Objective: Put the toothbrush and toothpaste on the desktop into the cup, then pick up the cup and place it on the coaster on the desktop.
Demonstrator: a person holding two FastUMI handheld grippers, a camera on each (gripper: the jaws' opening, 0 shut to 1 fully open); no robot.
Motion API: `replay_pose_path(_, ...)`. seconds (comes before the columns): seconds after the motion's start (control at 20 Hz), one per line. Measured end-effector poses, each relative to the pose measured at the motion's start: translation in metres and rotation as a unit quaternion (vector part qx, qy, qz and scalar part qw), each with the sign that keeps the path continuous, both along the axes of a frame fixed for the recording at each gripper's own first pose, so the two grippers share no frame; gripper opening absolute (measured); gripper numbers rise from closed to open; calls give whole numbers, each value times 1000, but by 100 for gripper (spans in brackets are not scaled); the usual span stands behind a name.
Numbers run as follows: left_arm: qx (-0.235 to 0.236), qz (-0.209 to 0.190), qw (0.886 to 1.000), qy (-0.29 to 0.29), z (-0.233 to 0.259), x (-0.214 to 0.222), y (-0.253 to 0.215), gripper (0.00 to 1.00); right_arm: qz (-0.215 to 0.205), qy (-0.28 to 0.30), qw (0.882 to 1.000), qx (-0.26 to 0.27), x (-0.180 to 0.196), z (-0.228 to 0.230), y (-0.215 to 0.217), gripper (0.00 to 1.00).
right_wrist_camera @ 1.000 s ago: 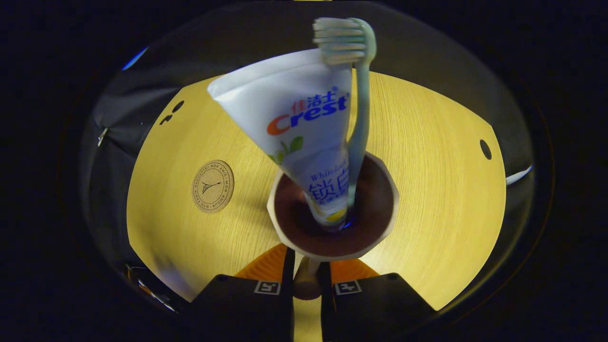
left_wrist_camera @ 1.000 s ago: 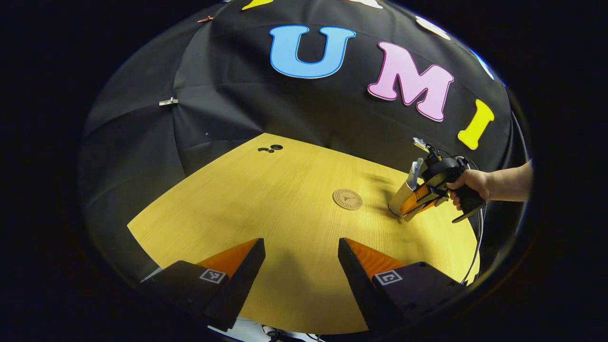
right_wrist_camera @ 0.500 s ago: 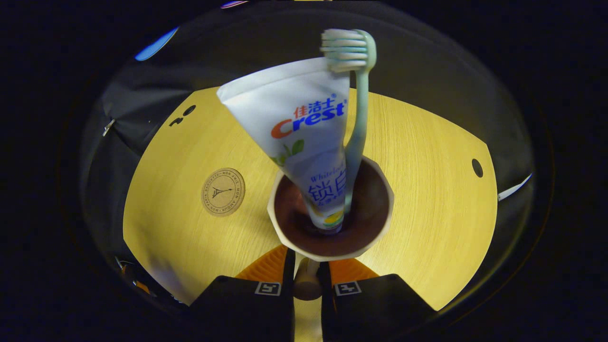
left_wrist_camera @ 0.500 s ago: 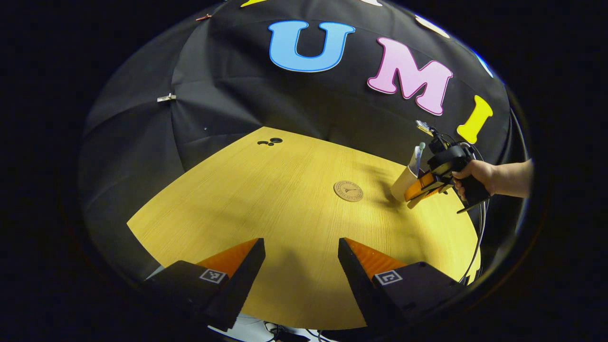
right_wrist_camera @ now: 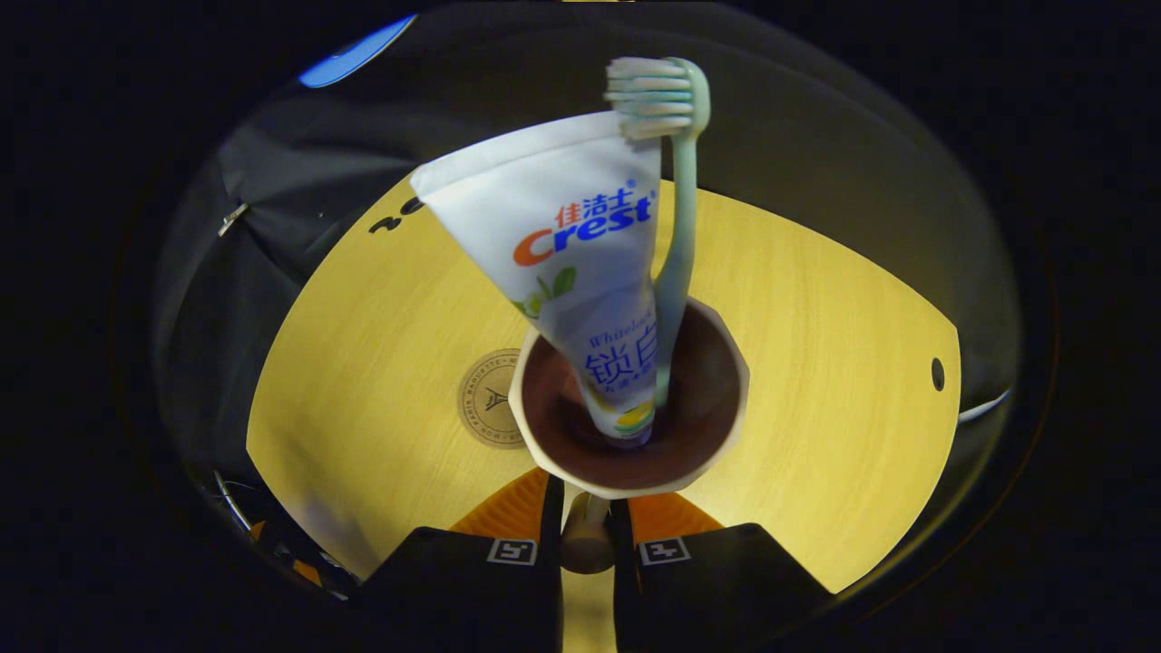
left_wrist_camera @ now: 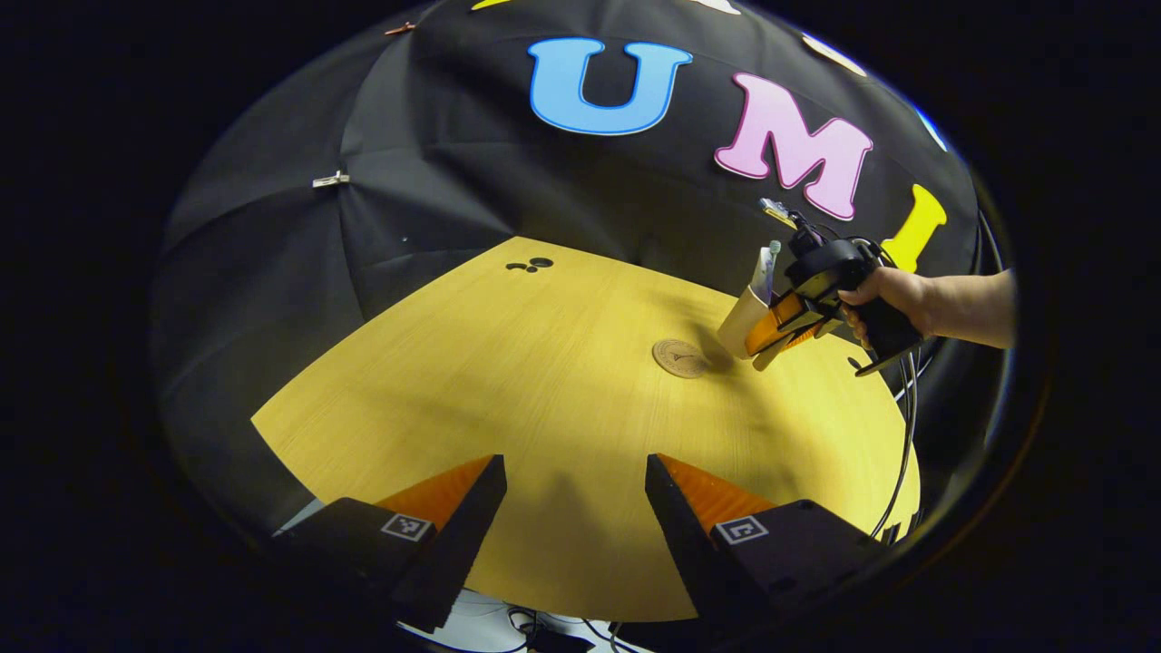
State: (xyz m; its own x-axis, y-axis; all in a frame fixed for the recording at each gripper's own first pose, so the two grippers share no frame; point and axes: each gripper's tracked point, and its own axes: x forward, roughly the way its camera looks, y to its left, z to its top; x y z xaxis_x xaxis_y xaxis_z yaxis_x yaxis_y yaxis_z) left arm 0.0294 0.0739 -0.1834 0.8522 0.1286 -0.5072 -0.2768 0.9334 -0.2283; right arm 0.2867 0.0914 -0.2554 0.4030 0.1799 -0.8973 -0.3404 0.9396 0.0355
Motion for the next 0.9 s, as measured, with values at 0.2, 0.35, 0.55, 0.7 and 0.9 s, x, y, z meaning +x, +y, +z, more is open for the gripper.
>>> replay_pose_path(0.2, -8, 20, 1000, 13, -10, -16, 10, 98, 22, 8, 1000, -8, -4, -9, 28, 25)
replay_pose_path(0.35, -10, 36, 999, 21, -19, -23, 23, 98, 33, 20, 999, -11, -9, -18, 47, 25)
replay_pose_path(0.55, -20, 55, 998, 27, -22, -34, 32, 98, 50, 9, 998, -28, -11, -18, 55, 25)
replay_pose_path(0.7, -22, 59, 998, 31, -25, -37, 35, 98, 46, 11, 998, -28, -10, -17, 52, 25)
replay_pose_path(0.9, -17, 59, 998, 32, -23, -39, 37, 98, 38, 15, 999, -24, -9, -17, 49, 25)
